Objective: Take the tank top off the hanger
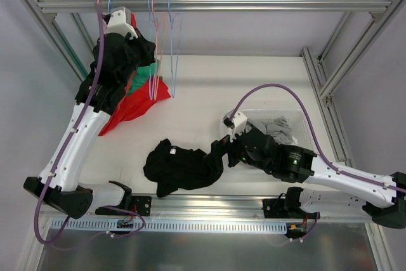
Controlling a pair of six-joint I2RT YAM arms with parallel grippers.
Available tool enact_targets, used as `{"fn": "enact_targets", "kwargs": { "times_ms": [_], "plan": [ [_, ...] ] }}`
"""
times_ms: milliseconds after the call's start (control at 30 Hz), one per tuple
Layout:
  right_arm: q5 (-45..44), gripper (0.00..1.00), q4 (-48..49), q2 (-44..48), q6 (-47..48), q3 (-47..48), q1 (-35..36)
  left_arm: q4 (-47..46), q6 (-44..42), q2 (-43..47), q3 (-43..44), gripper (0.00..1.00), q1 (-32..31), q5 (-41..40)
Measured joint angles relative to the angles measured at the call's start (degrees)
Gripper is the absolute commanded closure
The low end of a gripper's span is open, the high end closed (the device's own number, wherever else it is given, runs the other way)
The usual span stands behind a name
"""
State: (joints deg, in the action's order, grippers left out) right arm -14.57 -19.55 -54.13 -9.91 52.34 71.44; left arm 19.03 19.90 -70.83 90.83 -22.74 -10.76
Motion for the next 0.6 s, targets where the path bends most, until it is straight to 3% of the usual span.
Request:
{"fn": "enact_targets", "kwargs": {
  "times_ms": [400, 600],
  "plan": [
    [0.00, 0.00, -0.33, 3.06, -0.17, -2.10, 0.00, -8.63, 2.01, -4.70, -5.42, 1.00, 0.68, 10.01],
    [0.59, 0.01, -0.20, -1.36, 0.22, -1.73, 0.00, -12.70, 3.69, -4.66, -6.40, 1.00, -0.07, 15.34]
  ]
}}
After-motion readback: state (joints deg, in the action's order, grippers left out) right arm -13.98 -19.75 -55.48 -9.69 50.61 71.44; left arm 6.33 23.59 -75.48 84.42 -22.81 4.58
